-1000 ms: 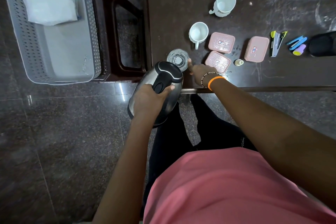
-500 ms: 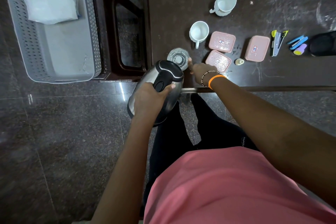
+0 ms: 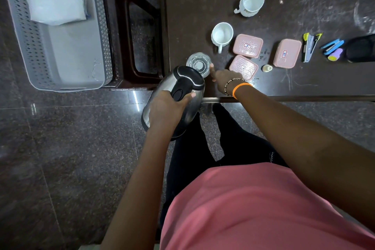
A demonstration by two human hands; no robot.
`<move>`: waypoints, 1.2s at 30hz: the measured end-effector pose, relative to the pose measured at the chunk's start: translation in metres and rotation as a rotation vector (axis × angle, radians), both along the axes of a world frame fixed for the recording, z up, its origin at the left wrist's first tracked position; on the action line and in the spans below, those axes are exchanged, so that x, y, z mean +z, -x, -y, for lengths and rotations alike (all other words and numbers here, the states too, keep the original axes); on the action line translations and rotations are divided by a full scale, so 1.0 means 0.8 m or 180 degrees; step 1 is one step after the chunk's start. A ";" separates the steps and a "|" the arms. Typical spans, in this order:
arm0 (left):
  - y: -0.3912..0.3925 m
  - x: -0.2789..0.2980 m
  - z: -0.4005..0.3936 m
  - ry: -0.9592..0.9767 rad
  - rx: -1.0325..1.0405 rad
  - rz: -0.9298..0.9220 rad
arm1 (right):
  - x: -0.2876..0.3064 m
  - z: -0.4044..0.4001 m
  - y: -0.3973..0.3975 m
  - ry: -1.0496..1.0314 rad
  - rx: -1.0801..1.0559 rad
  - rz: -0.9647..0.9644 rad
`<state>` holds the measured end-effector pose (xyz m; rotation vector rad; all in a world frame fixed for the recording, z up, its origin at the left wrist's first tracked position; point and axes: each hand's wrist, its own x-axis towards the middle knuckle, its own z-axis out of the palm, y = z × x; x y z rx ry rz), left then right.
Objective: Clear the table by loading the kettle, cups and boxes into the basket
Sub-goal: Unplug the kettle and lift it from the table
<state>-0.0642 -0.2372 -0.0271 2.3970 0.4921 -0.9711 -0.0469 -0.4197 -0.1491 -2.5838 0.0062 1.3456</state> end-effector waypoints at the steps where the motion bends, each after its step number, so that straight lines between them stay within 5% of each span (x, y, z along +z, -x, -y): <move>1: 0.000 0.000 0.000 -0.0007 0.0001 -0.0001 | 0.000 0.000 -0.001 -0.0001 -0.0002 -0.0002; 36: -0.004 0.007 0.007 -0.0045 -0.0082 -0.0039 | -0.006 0.008 0.004 -0.0178 -0.0143 -0.0017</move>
